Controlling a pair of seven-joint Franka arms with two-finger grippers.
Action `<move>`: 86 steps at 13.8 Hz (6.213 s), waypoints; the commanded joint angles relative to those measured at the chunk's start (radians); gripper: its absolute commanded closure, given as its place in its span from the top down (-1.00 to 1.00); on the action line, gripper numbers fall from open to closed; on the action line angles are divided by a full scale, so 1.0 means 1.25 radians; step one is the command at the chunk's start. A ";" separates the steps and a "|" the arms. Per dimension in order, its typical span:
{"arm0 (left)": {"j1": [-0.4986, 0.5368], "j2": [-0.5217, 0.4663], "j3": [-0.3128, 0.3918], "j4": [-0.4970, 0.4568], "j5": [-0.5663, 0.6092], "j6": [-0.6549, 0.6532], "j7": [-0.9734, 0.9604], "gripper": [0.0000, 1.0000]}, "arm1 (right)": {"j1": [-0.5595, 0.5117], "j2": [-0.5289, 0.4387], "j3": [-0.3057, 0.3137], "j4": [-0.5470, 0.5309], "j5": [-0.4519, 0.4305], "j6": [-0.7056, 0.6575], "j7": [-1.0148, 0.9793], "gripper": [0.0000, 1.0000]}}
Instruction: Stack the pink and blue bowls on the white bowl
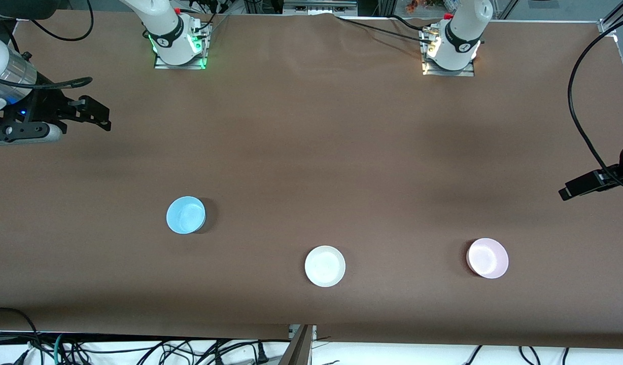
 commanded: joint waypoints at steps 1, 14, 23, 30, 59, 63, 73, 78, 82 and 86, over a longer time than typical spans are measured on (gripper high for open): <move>-0.003 0.000 -0.003 0.010 0.020 -0.013 0.024 1.00 | -0.007 0.002 -0.001 0.011 0.013 -0.003 -0.008 1.00; 0.014 0.026 0.012 -0.002 0.075 -0.021 0.193 1.00 | -0.004 0.002 0.001 0.011 0.014 0.003 -0.001 1.00; 0.062 0.182 0.012 -0.235 0.029 0.392 0.187 0.92 | -0.004 0.002 0.003 0.012 0.029 0.003 0.000 1.00; 0.057 0.231 0.010 -0.336 0.007 0.564 0.185 0.78 | -0.007 0.003 0.001 0.026 0.030 0.003 -0.006 1.00; 0.029 0.322 0.006 -0.324 0.004 0.666 0.163 -0.34 | 0.007 0.374 0.011 0.033 0.029 0.261 -0.010 1.00; 0.029 0.323 0.006 -0.322 0.004 0.682 0.160 -0.50 | -0.005 0.420 0.010 0.025 0.035 0.300 -0.009 1.00; 0.029 0.318 0.006 -0.302 0.007 0.678 0.149 -0.41 | -0.017 0.504 0.010 0.001 0.036 0.439 -0.008 0.56; 0.029 0.318 0.006 -0.300 0.007 0.678 0.149 -0.48 | -0.017 0.517 0.011 -0.001 0.039 0.441 -0.004 0.14; 0.029 0.321 0.006 -0.301 0.008 0.681 0.150 -0.62 | -0.016 0.521 0.011 -0.005 0.065 0.441 -0.003 0.09; 0.029 0.321 0.005 -0.301 0.009 0.680 0.150 -1.00 | -0.016 0.521 0.011 -0.005 0.066 0.439 -0.001 -0.12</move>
